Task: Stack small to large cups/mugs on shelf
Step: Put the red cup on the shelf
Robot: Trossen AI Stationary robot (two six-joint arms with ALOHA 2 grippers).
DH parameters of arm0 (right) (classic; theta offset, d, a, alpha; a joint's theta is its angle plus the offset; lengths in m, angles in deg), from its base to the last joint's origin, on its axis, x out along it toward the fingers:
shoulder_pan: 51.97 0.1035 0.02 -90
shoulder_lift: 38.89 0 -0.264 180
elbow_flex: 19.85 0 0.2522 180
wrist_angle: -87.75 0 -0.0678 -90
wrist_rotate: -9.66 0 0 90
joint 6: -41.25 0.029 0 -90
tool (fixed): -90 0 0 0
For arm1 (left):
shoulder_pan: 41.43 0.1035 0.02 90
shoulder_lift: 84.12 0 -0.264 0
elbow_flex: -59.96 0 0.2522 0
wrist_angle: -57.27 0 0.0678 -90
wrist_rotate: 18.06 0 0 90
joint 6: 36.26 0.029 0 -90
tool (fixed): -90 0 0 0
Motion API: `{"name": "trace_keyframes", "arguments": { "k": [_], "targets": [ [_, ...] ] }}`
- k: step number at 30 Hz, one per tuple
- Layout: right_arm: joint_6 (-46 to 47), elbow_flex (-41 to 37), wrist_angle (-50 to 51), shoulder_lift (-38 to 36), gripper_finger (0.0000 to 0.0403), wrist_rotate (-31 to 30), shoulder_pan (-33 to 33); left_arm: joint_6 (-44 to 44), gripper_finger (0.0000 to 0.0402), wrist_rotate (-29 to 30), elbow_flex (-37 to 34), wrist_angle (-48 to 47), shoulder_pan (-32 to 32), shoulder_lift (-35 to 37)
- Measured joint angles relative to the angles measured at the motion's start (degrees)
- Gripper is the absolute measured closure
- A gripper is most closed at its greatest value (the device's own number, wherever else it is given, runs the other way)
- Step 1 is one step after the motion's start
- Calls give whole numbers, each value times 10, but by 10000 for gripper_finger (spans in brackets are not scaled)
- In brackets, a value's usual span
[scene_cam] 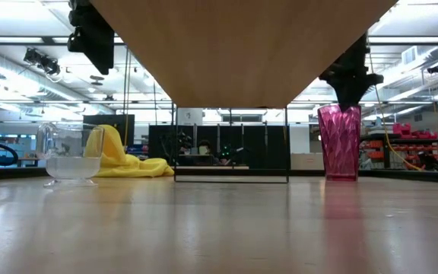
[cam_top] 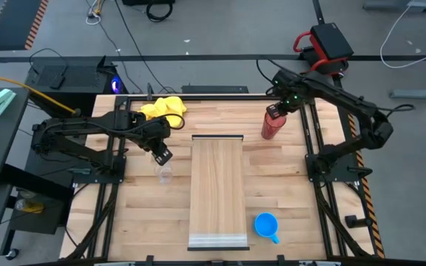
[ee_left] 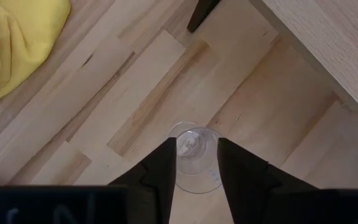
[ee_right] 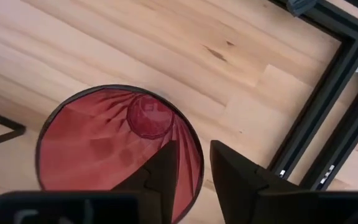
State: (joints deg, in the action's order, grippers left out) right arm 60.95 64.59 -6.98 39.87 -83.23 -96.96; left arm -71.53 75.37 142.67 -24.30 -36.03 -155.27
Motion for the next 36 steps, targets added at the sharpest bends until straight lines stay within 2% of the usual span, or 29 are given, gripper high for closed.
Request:
{"name": "trace_keyframes", "arguments": {
  "k": [13,18,26,32,36],
  "targets": [
    [-8,0,-5,41,304,-4,0,0,279,0,0,0,0,0],
    [-7,0,-6,45,328,-5,0,0,278,0,0,0,0,0],
    [-4,0,-8,41,392,-2,0,0,282,0,0,0,0,0],
    [-4,-1,-1,25,391,-8,6,1,289,0,0,0,0,0],
    [-4,25,66,-12,395,-5,27,1,288,3,0,0,0,0]
  ]
}}
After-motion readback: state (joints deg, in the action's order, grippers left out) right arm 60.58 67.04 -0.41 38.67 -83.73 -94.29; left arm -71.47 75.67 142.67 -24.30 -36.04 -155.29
